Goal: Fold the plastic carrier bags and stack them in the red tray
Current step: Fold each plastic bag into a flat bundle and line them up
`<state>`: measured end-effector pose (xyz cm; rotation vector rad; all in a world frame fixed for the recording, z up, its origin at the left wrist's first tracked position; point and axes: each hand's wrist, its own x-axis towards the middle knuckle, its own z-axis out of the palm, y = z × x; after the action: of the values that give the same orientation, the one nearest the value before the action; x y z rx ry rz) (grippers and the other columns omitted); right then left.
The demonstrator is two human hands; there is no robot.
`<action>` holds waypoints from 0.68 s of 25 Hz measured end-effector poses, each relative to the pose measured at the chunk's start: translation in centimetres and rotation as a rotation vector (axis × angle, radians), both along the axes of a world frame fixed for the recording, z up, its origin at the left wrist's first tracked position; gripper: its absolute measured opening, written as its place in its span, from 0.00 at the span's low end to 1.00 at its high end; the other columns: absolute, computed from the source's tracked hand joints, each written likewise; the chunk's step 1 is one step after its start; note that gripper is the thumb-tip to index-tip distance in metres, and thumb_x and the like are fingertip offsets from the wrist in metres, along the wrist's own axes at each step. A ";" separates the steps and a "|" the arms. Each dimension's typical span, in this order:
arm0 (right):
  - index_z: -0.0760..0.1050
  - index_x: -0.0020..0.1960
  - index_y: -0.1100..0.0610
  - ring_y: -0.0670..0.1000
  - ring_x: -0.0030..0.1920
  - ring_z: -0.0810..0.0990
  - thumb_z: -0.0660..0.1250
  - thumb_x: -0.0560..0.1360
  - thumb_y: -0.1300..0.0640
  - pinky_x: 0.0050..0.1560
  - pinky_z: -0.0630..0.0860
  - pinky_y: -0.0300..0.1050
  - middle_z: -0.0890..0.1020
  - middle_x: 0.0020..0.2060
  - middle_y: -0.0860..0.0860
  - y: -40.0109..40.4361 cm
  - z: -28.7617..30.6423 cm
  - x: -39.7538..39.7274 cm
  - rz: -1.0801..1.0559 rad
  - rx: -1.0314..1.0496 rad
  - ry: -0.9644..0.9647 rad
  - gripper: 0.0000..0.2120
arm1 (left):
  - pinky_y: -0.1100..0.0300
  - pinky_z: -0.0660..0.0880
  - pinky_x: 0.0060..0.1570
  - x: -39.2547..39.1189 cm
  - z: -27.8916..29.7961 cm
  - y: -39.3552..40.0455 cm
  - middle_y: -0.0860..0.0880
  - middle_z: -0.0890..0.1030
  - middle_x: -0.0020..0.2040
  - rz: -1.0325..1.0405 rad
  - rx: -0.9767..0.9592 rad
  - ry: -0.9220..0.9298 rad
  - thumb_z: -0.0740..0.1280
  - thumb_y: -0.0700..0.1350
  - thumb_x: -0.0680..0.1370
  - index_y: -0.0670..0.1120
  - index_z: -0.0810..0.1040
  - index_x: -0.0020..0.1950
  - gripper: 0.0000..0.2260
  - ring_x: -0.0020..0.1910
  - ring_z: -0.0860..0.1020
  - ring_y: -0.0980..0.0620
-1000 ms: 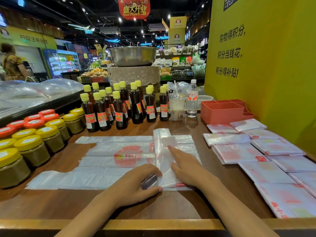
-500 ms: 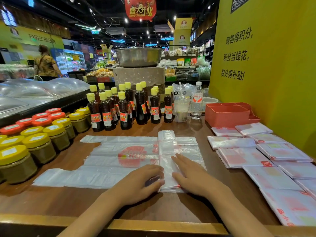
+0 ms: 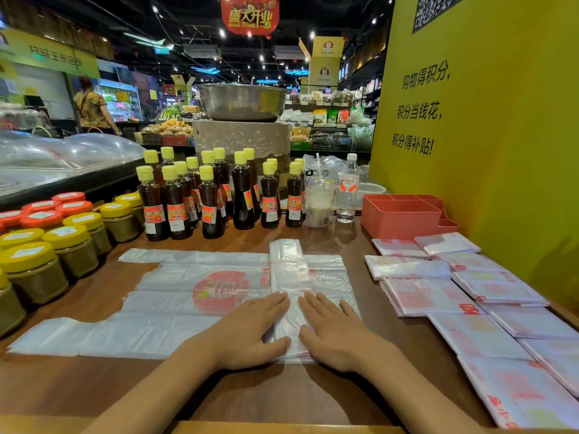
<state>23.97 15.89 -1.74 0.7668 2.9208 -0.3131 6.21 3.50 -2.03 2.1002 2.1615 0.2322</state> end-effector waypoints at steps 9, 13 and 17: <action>0.37 0.81 0.44 0.43 0.79 0.35 0.41 0.84 0.39 0.78 0.34 0.52 0.38 0.80 0.40 2.0 -0.6 0.5 0.054 0.047 0.009 0.29 | 0.62 0.40 0.75 -0.2 0.2 0.1 0.60 0.41 0.81 0.012 -0.091 0.027 0.55 0.79 0.71 0.56 0.41 0.82 0.48 0.78 0.41 0.64; 0.40 0.82 0.44 0.42 0.79 0.36 0.42 0.84 0.39 0.79 0.35 0.51 0.41 0.80 0.40 2.1 -1.3 0.7 0.059 0.043 0.096 0.29 | 0.63 0.41 0.74 0.0 -0.1 -0.1 0.60 0.42 0.81 0.032 -0.062 -0.005 0.55 0.79 0.71 0.57 0.42 0.82 0.47 0.78 0.43 0.63; 0.57 0.79 0.40 0.40 0.76 0.58 0.50 0.85 0.44 0.77 0.53 0.43 0.59 0.78 0.38 3.0 0.0 1.4 -0.050 -0.271 0.414 0.22 | 0.61 0.47 0.73 -0.3 0.0 -0.2 0.64 0.47 0.80 0.081 -0.059 -0.091 0.57 0.77 0.72 0.62 0.48 0.81 0.42 0.79 0.50 0.61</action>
<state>25.39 18.92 -1.71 0.8142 3.1280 -0.9560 5.87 3.26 -2.03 1.9342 2.1759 0.2636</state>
